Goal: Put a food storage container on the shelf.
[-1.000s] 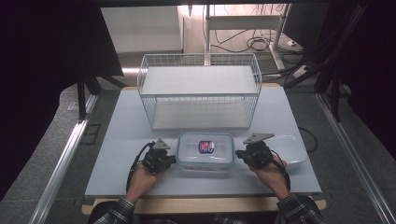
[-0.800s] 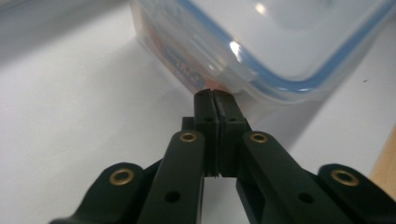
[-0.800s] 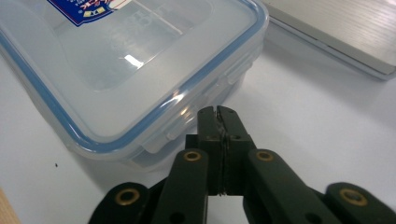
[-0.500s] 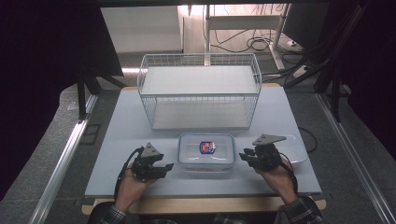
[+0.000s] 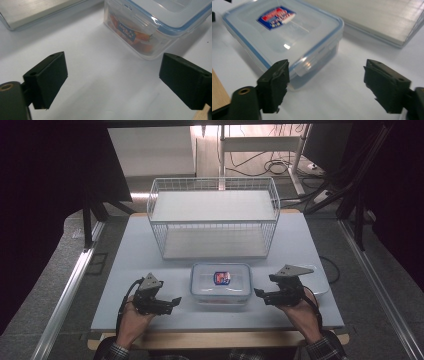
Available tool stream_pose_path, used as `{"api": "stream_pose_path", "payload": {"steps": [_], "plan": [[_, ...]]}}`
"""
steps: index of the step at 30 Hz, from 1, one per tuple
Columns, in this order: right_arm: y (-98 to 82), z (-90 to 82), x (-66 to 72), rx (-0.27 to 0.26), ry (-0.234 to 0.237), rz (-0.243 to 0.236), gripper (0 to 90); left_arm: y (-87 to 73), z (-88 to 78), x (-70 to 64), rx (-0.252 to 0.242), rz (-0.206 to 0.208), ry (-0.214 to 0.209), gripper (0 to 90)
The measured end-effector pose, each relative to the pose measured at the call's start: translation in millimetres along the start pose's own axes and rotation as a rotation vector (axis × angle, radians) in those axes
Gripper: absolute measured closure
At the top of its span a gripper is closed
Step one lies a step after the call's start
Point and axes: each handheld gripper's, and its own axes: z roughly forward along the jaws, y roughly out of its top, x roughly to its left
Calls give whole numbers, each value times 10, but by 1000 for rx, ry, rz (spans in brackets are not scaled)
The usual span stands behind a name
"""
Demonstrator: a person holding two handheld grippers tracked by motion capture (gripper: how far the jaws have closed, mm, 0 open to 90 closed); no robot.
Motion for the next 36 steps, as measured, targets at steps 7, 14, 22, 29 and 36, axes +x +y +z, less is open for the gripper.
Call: {"api": "stream_pose_path", "payload": {"steps": [7, 14, 22, 29, 36], "plan": [[18, 6, -7, -25, 36, 3, 102, 3, 8, 2, -22, 29, -2, 52], [52, 62, 12, -19, 50, -7, 65, 109, -1, -10, 1, 9, -29, 51], [155, 121, 61, 19, 60, 9, 13, 361, -28, 16, -19, -38, -105, 41], [277, 205, 69, 75, 80, 15, 43, 584, 158, -27, 5, -17, -148, 68], [315, 416, 24, 125, 120, 48, 38, 702, 431, -31, 52, -41, -223, 58]]}}
